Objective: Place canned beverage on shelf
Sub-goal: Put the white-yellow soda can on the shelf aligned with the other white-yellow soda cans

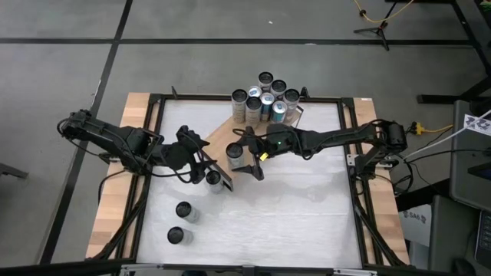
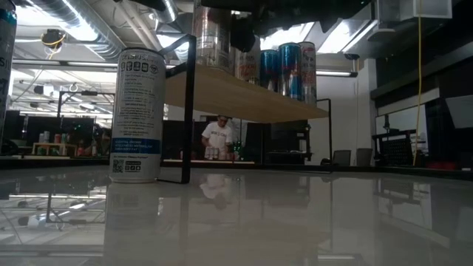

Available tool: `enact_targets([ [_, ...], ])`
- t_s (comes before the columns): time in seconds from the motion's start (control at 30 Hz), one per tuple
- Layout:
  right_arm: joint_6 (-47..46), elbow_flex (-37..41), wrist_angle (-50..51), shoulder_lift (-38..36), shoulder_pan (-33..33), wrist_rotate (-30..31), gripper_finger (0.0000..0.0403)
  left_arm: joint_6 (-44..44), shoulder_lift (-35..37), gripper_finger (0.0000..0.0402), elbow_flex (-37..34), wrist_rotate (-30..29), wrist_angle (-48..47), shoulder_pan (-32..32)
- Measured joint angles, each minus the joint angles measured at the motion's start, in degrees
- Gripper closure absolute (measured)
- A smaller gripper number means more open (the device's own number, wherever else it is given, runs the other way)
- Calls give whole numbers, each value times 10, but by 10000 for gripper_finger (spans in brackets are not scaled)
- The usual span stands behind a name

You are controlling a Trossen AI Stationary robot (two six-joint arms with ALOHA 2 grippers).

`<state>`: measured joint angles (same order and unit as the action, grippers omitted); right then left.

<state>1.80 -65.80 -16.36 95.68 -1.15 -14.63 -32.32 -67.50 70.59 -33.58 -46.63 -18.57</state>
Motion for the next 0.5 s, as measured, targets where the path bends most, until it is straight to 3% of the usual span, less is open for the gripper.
enact_targets([
  [0.5, 0, 0, 62, -47, 0, 0, 15, 78, 0, 88, 0, 46, 36, 0],
])
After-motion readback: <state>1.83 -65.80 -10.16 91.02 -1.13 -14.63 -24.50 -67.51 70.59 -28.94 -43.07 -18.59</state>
